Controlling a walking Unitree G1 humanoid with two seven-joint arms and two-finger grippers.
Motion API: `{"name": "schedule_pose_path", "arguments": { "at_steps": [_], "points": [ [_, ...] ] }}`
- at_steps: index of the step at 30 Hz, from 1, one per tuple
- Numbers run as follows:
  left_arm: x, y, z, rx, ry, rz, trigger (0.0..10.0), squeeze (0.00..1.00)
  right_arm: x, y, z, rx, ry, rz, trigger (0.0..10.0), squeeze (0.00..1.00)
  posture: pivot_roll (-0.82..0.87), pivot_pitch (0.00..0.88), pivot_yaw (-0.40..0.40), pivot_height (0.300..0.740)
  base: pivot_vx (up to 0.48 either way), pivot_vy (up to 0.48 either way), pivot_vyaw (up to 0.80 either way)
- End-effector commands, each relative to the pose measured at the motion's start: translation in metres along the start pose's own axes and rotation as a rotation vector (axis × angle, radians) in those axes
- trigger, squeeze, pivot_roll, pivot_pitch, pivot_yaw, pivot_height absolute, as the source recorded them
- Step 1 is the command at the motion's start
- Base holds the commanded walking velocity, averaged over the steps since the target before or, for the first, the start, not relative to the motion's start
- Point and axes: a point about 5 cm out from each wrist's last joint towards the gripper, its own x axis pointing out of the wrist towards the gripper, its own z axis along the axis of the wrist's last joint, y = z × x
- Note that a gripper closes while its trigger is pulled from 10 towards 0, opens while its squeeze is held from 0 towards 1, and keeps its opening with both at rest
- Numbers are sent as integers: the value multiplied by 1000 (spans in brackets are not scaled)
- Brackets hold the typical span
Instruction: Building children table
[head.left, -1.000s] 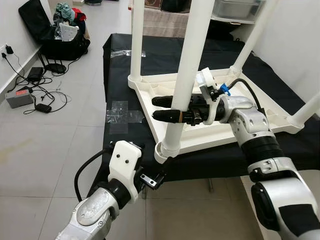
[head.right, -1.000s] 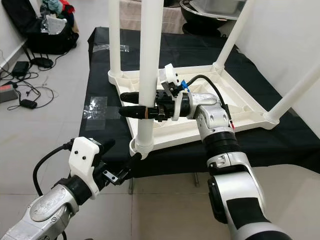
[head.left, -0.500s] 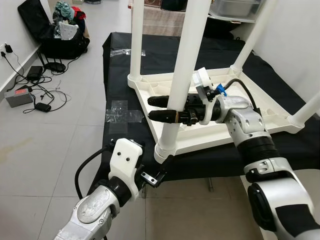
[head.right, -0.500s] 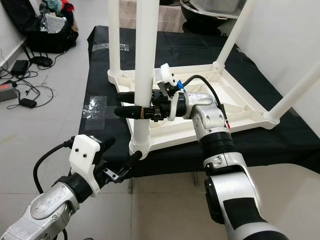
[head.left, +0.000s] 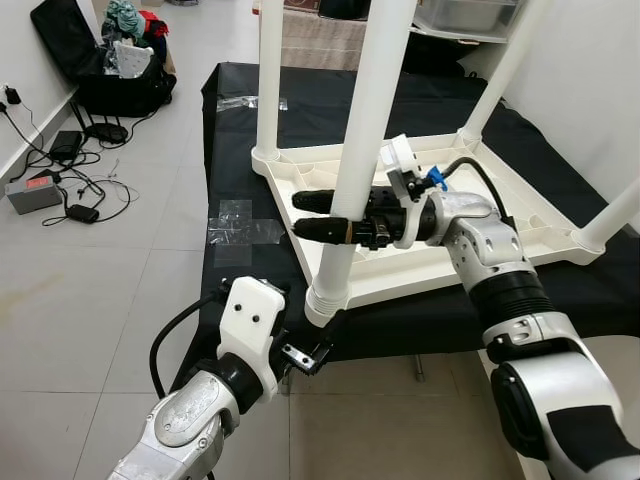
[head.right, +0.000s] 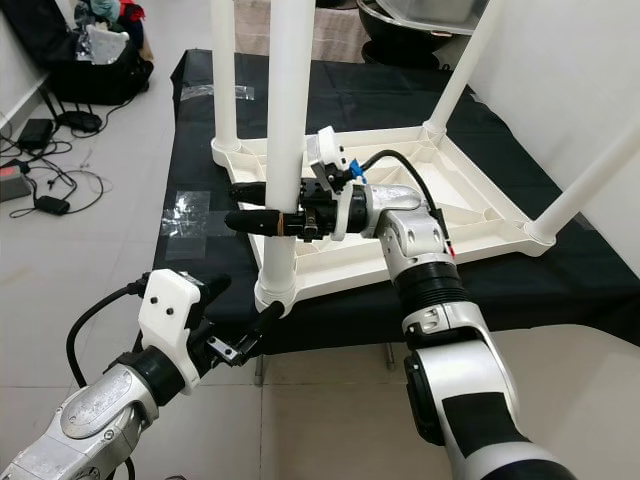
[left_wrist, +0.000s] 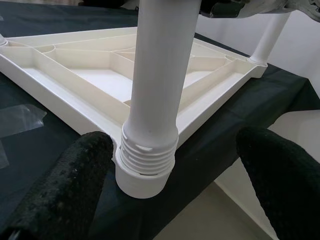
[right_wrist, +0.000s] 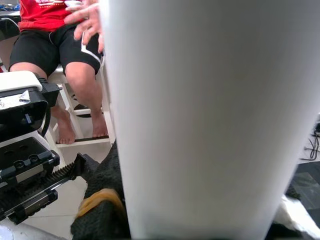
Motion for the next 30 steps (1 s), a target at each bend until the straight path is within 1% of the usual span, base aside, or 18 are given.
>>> {"name": "schedule_pose_path", "arguments": {
  "at_steps": [1, 2, 3, 5, 6, 7, 8, 9, 11, 14, 21, 22, 23, 25, 26, 27, 28, 30],
  "points": [
    [0, -2, 0, 5, 1, -2, 10000, 0, -7, -6, -11, 13, 32, -126, 10000, 0, 124, 197, -137, 740, 0, 0, 0],
    [0, -2, 0, 5, 1, -2, 10000, 0, -7, -6, -11, 13, 32, -126, 10000, 0, 124, 197, -137, 740, 0, 0, 0],
    [1, -1, 1, 7, -2, 0, 10000, 0, -10, -8, -16, 19, 34, -183, 10000, 0, 126, 192, -138, 740, 0, 0, 0],
    [1, -1, 1, 7, -2, 0, 10000, 0, -10, -8, -16, 19, 34, -183, 10000, 0, 126, 192, -138, 740, 0, 0, 0],
    [1, -1, 1, 8, -3, 2, 10000, 0, -14, -8, -22, 30, 40, -234, 10000, 0, 126, 191, -138, 740, 0, 0, 0],
    [1, -1, 1, 8, -3, 2, 10000, 0, -14, -8, -22, 30, 40, -234, 10000, 0, 126, 191, -138, 740, 0, 0, 0],
    [1, 0, 1, 15, -4, 1, 10000, 0, -23, -10, -30, 47, 46, -324, 10000, 0, 125, 195, -137, 740, 0, 0, 0],
    [1, 0, 1, 15, -4, 1, 10000, 0, -23, -10, -30, 47, 46, -324, 10000, 0, 125, 195, -137, 740, 0, 0, 0],
    [1, 2, 2, 21, -6, 6, 10000, 0, -29, -10, -34, 56, 57, -382, 10000, 0, 125, 197, -137, 740, 0, 0, 0],
    [2, 4, 3, 26, -7, 12, 10000, 0, -34, -8, -39, 67, 71, -406, 10000, 0, 125, 200, -136, 740, 0, 0, 0],
    [1, 5, 3, 24, -6, 11, 10000, 0, -36, -6, -44, 70, 85, -439, 10000, 0, 120, 203, -128, 740, 0, 0, 0],
    [1, 5, 3, 25, -7, 11, 10000, 0, -37, -8, -47, 75, 98, -480, 10000, 0, 121, 201, -130, 740, 0, 0, 0],
    [2, 5, 3, 26, -9, 12, 10000, 0, -38, -14, -50, 85, 122, -569, 10000, 0, 122, 202, -132, 740, 0, 0, 0],
    [2, 5, 3, 26, -9, 12, 10000, 0, -38, -14, -50, 85, 122, -569, 10000, 0, 122, 202, -132, 740, 0, 0, 0],
    [2, 6, 4, 29, -14, 16, 10000, 0, -38, -20, -53, 113, 146, -673, 10000, 0, 119, 208, -134, 740, 0, 0, 0],
    [2, 6, 4, 29, -14, 16, 10000, 0, -38, -20, -53, 113, 146, -673, 10000, 0, 119, 208, -134, 740, 0, 0, 0],
    [2, 6, 5, 30, -16, 17, 10000, 0, -38, -23, -53, 121, 152, -709, 10000, 0, 119, 208, -134, 740, 0, 0, 0],
    [2, 6, 5, 30, -16, 21, 10000, 0, -40, -29, -55, 133, 167, -821, 10000, 0, 120, 210, -137, 740, 0, 0, 0]
  ]
}}
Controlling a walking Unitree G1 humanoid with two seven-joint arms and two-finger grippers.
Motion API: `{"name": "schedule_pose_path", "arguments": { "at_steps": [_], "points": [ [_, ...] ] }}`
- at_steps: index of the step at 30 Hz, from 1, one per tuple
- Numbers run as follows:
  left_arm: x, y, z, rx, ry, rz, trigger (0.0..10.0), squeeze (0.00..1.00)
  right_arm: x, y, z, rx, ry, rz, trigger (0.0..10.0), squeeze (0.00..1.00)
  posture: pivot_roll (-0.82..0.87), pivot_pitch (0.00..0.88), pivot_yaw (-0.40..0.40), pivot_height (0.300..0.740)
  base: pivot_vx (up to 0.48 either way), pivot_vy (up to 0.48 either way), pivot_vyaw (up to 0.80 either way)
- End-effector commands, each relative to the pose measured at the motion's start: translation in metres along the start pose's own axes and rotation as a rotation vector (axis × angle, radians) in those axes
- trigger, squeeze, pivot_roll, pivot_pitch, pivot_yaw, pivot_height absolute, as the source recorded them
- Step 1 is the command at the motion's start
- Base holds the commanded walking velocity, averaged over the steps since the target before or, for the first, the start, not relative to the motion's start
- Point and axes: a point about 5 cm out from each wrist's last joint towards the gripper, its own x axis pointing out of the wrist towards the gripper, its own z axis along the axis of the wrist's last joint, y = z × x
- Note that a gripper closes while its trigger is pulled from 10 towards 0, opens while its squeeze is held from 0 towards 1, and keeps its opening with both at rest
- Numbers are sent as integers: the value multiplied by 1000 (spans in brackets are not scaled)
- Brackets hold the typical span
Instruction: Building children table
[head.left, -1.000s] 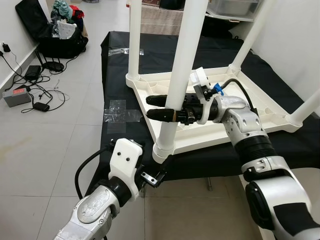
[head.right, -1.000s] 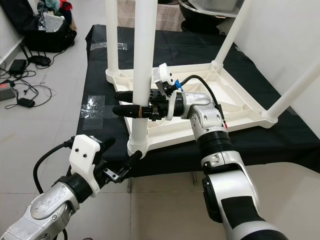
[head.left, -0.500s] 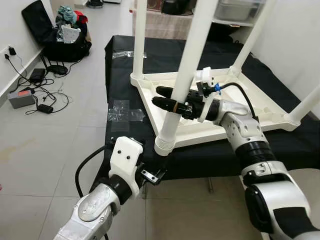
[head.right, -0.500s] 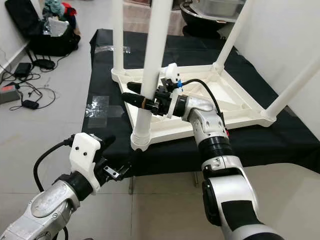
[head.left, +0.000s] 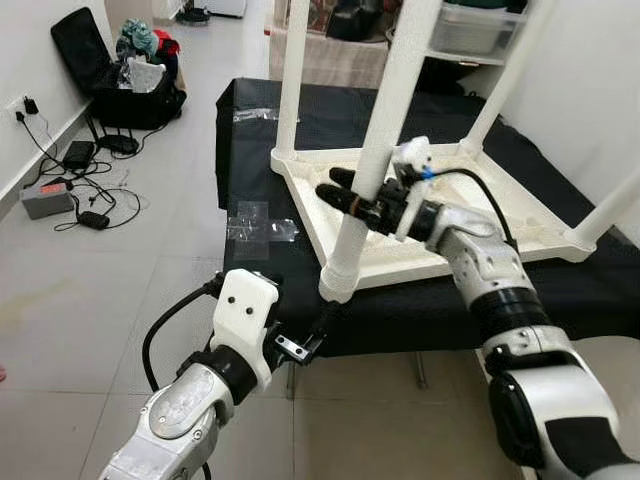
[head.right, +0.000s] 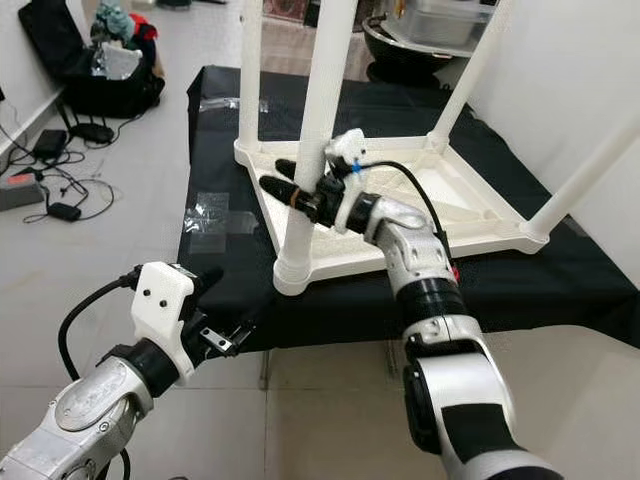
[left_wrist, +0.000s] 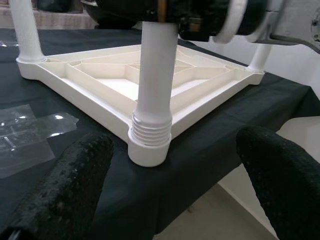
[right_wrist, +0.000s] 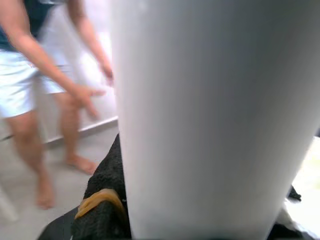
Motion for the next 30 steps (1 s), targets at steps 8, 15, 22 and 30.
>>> {"name": "schedule_pose_path", "arguments": {
  "at_steps": [8, 15, 22, 30],
  "points": [
    [0, 1, -1, 6, 7, 9, 10000, 0, -18, -26, -35, 39, 159, -379, 10000, 0, 120, 216, -137, 740, 0, 0, 0],
    [1, 3, 1, 19, 5, 12, 10000, 0, -26, -36, -41, 52, 184, -562, 10000, 0, 122, 218, -135, 740, 0, 0, 0],
    [1, 1, 1, 12, 4, 6, 10000, 0, -39, -47, -51, 90, 225, -847, 10000, 0, 124, 226, -134, 740, 0, 0, 0],
    [1, 1, 2, 15, 5, 5, 10000, 0, -39, -49, -51, 191, 190, -1022, 10000, 0, 125, 225, -132, 740, 0, 0, 0]
  ]
}}
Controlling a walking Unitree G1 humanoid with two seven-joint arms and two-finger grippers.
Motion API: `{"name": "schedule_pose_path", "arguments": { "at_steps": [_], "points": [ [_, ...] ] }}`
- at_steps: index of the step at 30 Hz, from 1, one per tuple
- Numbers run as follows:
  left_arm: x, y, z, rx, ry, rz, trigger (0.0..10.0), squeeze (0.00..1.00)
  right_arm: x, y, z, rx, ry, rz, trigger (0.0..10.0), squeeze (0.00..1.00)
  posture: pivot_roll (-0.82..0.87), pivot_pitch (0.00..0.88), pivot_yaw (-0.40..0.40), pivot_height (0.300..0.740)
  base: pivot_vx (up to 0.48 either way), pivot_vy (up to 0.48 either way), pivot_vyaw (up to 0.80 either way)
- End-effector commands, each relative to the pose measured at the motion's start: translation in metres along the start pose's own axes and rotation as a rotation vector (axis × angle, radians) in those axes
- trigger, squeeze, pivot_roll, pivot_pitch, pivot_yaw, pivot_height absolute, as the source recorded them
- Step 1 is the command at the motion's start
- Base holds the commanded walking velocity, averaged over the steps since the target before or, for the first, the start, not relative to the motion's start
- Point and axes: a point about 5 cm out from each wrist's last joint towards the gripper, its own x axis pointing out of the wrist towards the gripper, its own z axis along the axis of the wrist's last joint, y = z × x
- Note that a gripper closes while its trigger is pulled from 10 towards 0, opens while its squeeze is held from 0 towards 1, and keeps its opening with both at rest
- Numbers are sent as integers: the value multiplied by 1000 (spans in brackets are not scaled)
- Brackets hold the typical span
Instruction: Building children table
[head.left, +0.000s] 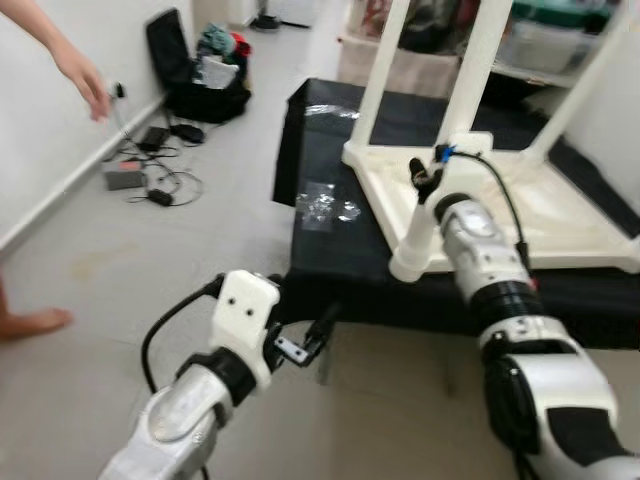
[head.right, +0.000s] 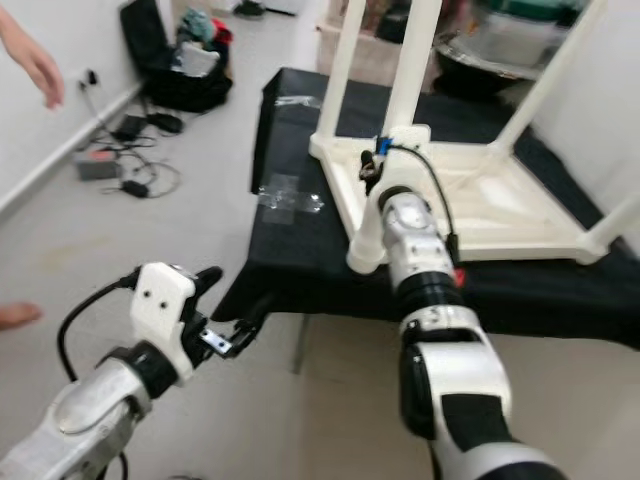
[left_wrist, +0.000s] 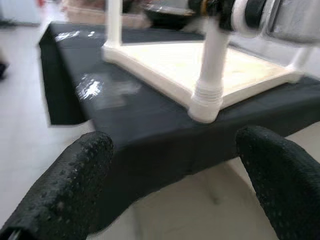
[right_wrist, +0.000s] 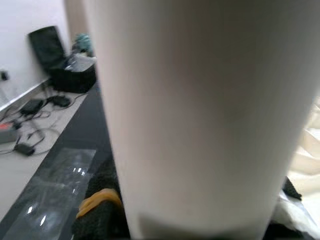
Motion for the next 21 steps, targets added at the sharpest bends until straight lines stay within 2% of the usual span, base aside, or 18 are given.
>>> {"name": "schedule_pose_path", "arguments": {
  "at_steps": [1, 2, 3, 7, 9, 10, 11, 13, 16, 17, 19, 21],
  "points": [
    [-1, -3, -2, -4, 13, -13, 10000, 0, -8, -6, -48, 60, 199, -51, 10000, 0, 125, 225, -132, 740, 0, 0, 0],
    [-1, -3, -2, -4, 13, -14, 10000, 0, -8, -6, -48, 64, 198, -57, 10000, 0, 125, 225, -132, 740, 0, 0, 0],
    [0, -4, -2, -4, 13, -17, 10000, 0, -7, -7, -45, 104, 200, -113, 10000, 0, 127, 226, -131, 740, 0, 0, 0],
    [0, -5, -2, -5, 14, -19, 10000, 0, -6, -5, -42, 139, 195, -154, 10000, 0, 126, 227, -128, 740, 0, 0, 0],
    [0, -6, -2, -2, 15, -26, 10000, 0, -6, 1, -38, 220, 190, -235, 10000, 0, 131, 224, -131, 740, 0, 0, 0],
    [0, -6, -2, -2, 15, -26, 10000, 0, -6, 1, -38, 220, 190, -235, 10000, 0, 131, 224, -131, 740, 0, 0, 0],
    [-1, -5, -2, 2, 18, -29, 10000, 0, -6, 8, -37, 266, 193, -282, 10000, 0, 133, 217, -127, 740, 0, 0, 0],
    [-1, -5, -2, 2, 18, -29, 10000, 0, -6, 8, -37, 266, 193, -282, 10000, 0, 133, 217, -127, 740, 0, 0, 0],
    [-2, -7, -3, 1, 18, -38, 10000, 0, -7, 21, -31, 386, 185, -318, 10000, 0, 132, 200, -123, 740, 0, 0, 0],
    [-2, -7, -3, 1, 18, -39, 10000, 0, -7, 22, -31, 393, 183, -320, 10000, 0, 132, 200, -123, 740, 0, 0, 0],
    [-1, -8, -3, 3, 17, -42, 10000, 0, -8, 21, -27, 398, 165, -403, 10000, 0, 135, 194, -127, 740, 0, 0, 0],
    [-1, -8, -3, 3, 17, -42, 10000, 0, -8, 21, -27, 399, 163, -413, 10000, 0, 135, 194, -127, 740, 0, 0, 0]
  ]
}}
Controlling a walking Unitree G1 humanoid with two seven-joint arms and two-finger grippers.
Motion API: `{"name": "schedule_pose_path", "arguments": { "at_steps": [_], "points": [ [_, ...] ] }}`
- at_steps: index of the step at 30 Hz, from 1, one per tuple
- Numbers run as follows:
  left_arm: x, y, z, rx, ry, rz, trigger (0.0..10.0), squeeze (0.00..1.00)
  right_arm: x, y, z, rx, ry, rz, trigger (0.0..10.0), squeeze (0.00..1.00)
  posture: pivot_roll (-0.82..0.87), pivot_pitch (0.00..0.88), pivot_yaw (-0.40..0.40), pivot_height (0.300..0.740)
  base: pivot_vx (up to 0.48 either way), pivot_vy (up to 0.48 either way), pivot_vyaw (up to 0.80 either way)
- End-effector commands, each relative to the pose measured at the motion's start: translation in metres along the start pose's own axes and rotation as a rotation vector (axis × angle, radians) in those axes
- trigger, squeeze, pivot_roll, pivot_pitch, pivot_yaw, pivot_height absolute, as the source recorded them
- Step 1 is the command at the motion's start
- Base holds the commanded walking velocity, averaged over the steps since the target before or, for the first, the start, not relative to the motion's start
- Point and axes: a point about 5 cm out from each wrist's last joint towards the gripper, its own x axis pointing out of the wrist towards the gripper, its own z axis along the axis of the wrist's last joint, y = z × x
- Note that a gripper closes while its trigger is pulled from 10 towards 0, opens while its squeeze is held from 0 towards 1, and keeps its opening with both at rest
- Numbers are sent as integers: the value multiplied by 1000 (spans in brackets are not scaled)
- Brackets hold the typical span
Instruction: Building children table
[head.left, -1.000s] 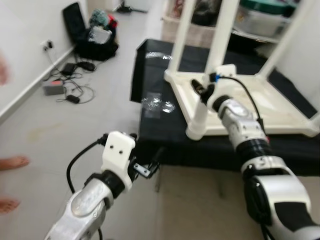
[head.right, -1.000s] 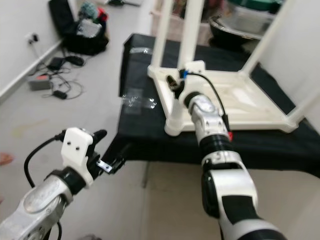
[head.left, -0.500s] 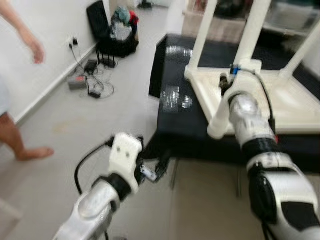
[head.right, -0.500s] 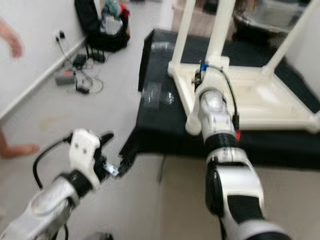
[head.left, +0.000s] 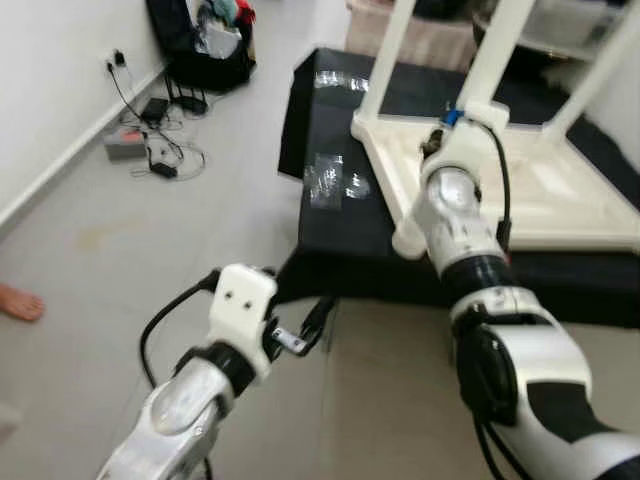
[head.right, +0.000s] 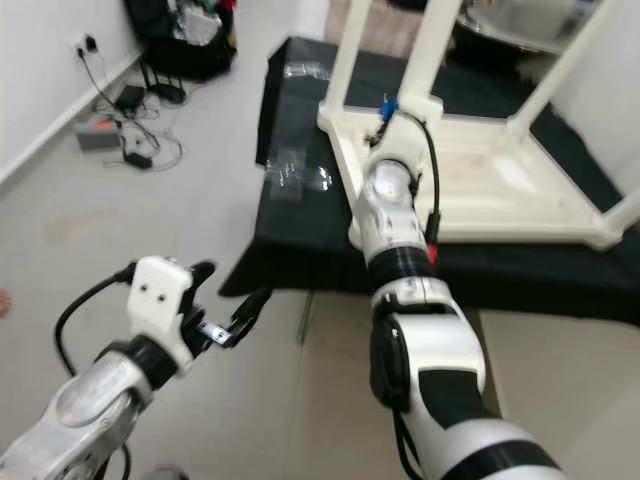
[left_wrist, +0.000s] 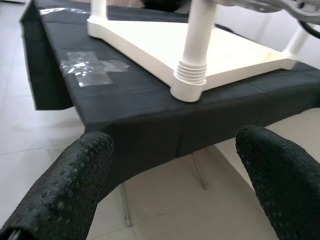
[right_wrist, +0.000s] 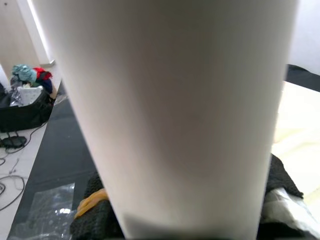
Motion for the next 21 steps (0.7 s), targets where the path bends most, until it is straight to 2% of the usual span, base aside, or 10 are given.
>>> {"name": "schedule_pose_path", "arguments": {
  "at_steps": [1, 6, 8, 11, 17, 19, 21],
  "points": [
    [-1, -3, -1, 0, 3, -8, 10000, 0, -4, -25, -45, 222, 256, -203, 10000, 0, 135, 186, -126, 740, 0, 0, 0],
    [-1, -3, -1, 4, 5, -7, 10000, 0, -4, -24, -40, 240, 237, -232, 10000, 0, 137, 184, -128, 740, 0, 0, 0],
    [-1, -3, -1, 6, 5, -7, 10000, 0, -3, -18, -25, 251, 176, -238, 10000, 0, 138, 183, -129, 740, 0, 0, 0],
    [-2, -3, -2, 7, 5, -5, 10000, 0, -1, -13, -6, 315, 142, -285, 10000, 0, 135, 185, -130, 740, 0, 0, 0],
    [0, -4, -2, 7, 3, -6, 10000, 0, 1, -13, 11, 345, 112, -350, 10000, 0, 133, 185, -130, 740, 0, 0, 0],
    [0, -4, -2, 6, 3, -6, 10000, 0, 1, -12, 13, 352, 114, -353, 10000, 0, 130, 187, -133, 740, 0, 0, 0],
    [0, -4, -2, 6, 4, -5, 10000, 0, 2, -6, 21, 340, 55, -268, 10000, 0, 129, 186, -133, 740, 0, 0, 0]
  ]
}}
